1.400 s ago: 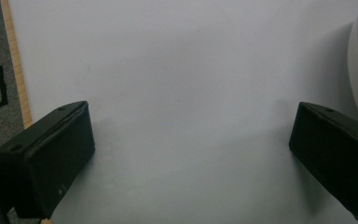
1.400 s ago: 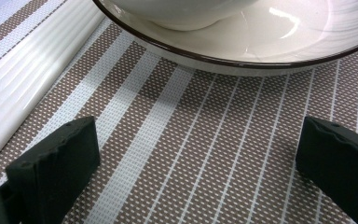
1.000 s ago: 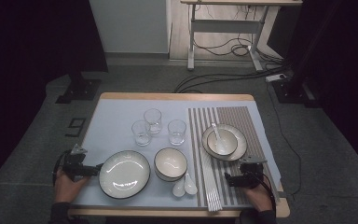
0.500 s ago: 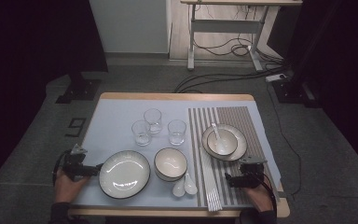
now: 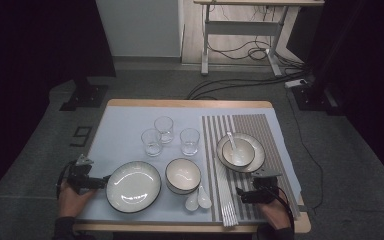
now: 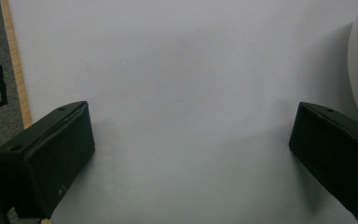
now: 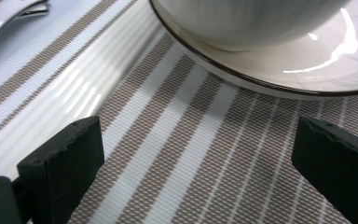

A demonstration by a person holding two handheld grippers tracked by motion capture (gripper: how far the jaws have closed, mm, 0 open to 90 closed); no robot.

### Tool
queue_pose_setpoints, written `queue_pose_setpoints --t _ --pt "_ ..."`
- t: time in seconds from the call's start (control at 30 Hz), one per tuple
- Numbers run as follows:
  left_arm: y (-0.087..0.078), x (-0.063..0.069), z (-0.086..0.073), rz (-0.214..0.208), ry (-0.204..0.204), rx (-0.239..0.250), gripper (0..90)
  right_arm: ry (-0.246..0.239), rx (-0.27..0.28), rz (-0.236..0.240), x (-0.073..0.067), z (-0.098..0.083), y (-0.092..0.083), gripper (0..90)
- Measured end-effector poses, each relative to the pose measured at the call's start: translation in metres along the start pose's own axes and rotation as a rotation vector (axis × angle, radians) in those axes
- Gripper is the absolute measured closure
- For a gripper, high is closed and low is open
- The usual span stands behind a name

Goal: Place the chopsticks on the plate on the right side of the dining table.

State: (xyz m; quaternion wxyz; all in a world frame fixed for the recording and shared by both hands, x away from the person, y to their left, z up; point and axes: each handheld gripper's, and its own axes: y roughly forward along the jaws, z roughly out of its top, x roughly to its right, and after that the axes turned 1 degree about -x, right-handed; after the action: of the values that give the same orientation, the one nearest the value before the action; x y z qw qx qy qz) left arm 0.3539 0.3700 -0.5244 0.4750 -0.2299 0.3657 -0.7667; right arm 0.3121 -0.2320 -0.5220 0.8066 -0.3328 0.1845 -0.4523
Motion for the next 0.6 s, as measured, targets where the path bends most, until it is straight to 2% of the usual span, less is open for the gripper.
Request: queue_pose_setpoints --t 0.13,0.27,0.6 --pt "0.0 0.0 0.0 0.0 0.0 0.0 0.0 -0.012 -0.004 0.019 -0.006 0.001 0.0 3.5" --pt "0.0 0.0 0.0 0.0 0.0 0.0 0.0 -0.034 -0.015 0.018 -0.009 0.002 0.001 4.4" --pt "0.0 0.0 0.0 0.0 0.0 0.0 0.0 -0.037 -0.021 0.046 -0.015 0.003 0.002 4.8"
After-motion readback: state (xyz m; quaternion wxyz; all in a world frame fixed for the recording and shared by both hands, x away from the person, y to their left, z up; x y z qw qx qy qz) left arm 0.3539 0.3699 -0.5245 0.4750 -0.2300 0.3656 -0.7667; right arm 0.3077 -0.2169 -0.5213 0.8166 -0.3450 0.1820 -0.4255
